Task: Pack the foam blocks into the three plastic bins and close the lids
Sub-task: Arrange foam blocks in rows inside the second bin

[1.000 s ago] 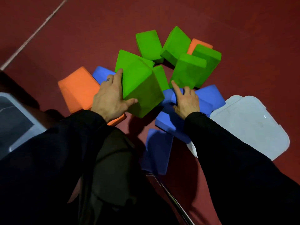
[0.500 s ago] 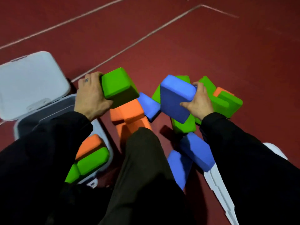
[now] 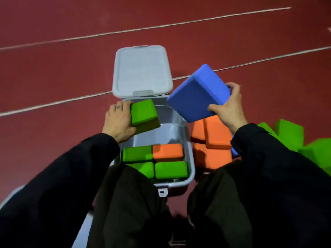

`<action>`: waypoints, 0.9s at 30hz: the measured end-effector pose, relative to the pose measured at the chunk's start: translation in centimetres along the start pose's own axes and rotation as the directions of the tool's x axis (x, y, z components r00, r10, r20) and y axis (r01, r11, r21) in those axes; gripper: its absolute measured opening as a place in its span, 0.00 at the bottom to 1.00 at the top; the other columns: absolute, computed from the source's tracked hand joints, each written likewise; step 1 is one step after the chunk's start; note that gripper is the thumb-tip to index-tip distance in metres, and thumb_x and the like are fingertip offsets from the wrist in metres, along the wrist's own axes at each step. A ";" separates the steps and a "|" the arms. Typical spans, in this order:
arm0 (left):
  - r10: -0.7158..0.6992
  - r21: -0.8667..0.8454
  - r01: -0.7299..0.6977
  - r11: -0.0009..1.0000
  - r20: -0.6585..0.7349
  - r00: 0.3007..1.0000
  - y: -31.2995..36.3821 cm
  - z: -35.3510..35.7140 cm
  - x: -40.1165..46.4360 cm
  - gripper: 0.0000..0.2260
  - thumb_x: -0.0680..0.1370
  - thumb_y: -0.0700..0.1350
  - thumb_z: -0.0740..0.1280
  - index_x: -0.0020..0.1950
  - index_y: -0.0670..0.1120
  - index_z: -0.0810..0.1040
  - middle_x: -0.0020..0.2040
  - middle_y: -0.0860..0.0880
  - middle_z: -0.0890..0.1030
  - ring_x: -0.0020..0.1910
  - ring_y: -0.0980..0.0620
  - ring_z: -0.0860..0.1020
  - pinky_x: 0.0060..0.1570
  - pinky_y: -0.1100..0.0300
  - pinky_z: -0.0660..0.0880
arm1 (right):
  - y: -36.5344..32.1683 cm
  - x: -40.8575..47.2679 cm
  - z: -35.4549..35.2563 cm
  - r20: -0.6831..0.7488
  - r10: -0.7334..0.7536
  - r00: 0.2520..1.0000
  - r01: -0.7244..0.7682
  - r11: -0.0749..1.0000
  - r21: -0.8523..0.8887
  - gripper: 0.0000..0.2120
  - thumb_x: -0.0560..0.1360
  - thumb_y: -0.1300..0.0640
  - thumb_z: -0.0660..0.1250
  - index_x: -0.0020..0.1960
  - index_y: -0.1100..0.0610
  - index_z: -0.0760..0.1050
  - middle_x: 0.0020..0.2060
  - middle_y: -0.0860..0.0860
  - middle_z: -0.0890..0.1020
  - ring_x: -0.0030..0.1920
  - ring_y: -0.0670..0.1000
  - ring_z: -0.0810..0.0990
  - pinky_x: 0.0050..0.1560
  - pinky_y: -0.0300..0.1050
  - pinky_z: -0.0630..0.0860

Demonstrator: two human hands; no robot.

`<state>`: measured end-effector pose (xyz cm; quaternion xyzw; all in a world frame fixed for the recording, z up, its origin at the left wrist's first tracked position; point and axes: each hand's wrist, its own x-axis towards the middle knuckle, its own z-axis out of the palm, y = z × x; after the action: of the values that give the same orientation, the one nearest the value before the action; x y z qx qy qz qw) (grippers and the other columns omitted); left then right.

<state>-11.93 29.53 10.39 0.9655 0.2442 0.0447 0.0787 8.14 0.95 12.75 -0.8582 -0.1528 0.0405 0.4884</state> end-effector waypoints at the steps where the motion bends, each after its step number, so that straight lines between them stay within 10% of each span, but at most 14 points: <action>1: 0.001 0.007 -0.001 1.000 0.030 1.000 -0.8 1.1 -0.2 0.34 0.63 0.45 0.72 0.68 0.45 0.65 0.60 0.40 0.71 0.58 0.35 0.70 0.55 0.42 0.70 | -0.2 0.4 1.7 0.027 -0.011 1.000 0.011 1.000 0.009 0.34 0.64 0.61 0.75 0.63 0.46 0.62 0.60 0.52 0.68 0.59 0.54 0.70 0.57 0.52 0.73; 13: 0.160 0.259 -0.234 0.937 0.276 0.948 -6.0 14.0 2.6 0.38 0.64 0.44 0.73 0.72 0.45 0.65 0.61 0.42 0.75 0.63 0.38 0.72 0.68 0.40 0.66 | 5.7 0.8 14.2 0.356 0.083 0.931 0.007 0.970 -0.243 0.35 0.67 0.66 0.70 0.70 0.49 0.62 0.62 0.53 0.63 0.51 0.54 0.72 0.54 0.44 0.72; 24: -0.049 0.315 -0.125 0.941 0.491 0.870 -7.9 19.9 4.2 0.36 0.73 0.46 0.67 0.78 0.47 0.56 0.72 0.41 0.68 0.74 0.39 0.64 0.72 0.42 0.63 | 11.5 1.3 20.2 0.625 0.117 0.772 0.238 0.858 -0.455 0.37 0.67 0.65 0.69 0.71 0.48 0.59 0.67 0.56 0.59 0.59 0.63 0.75 0.59 0.53 0.76; 27: -0.025 0.215 -0.120 0.969 0.571 0.821 -7.6 20.9 4.2 0.39 0.70 0.50 0.70 0.78 0.46 0.56 0.74 0.42 0.66 0.72 0.39 0.66 0.67 0.43 0.70 | 13.1 0.8 21.6 0.659 0.184 0.729 0.330 0.749 -0.575 0.38 0.66 0.63 0.69 0.73 0.49 0.58 0.74 0.59 0.57 0.73 0.68 0.62 0.67 0.60 0.73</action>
<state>-9.18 35.45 -11.25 0.9426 0.1890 -0.2736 0.0289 7.08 12.78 -9.49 -0.8893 -0.3606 0.2739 0.0645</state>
